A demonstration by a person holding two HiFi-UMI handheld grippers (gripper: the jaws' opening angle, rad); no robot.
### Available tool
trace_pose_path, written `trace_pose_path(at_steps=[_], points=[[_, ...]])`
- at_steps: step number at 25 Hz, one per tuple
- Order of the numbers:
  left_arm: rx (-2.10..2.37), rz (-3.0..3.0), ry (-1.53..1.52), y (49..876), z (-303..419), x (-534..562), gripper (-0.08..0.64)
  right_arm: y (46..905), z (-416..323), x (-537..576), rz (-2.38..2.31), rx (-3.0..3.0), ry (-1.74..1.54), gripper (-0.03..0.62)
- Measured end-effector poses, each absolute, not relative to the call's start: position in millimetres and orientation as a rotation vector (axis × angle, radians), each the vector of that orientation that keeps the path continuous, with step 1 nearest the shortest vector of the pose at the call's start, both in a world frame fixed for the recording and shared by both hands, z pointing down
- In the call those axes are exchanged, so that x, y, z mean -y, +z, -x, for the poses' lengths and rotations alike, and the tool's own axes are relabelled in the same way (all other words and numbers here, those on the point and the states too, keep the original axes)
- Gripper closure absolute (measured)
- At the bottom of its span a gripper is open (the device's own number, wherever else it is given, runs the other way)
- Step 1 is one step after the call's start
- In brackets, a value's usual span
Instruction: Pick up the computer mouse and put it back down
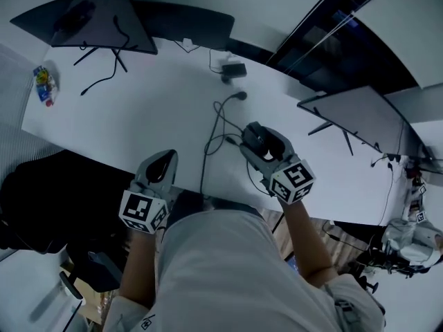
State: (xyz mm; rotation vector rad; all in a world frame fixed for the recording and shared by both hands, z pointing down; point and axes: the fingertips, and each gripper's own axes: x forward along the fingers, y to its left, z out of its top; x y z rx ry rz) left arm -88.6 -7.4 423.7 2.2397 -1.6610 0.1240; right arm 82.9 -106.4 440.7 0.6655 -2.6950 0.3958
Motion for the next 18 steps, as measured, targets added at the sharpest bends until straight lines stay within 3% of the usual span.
trace_pose_path(at_steps=[18], points=[[1.736,-2.079,0.102,452.1,192.2,-16.0,0.555,515.8,50.9,119.0,-0.499,2.559,0.390,0.281]])
